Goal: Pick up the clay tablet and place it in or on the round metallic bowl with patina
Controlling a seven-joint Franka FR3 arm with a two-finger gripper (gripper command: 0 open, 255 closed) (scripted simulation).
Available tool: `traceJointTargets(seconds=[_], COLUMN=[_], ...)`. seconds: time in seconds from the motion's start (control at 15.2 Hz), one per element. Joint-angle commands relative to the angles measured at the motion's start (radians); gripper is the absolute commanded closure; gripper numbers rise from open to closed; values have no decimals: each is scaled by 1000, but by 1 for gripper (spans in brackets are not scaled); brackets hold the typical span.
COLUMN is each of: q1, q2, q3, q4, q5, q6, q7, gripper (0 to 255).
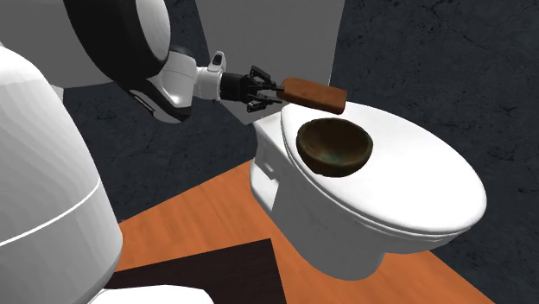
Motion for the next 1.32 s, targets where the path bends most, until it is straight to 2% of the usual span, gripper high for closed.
traceJointTargets(seconds=[0.0, 0.46, 1.25], q1=[1, 2, -25], q2=[-17, -68, -508], q3=[0, 1, -23], q4=[-1, 14, -514], q5=[0, -1, -31], q6=[-4, -19, 36], q7=[-16, -80, 0], gripper=[255, 255, 255])
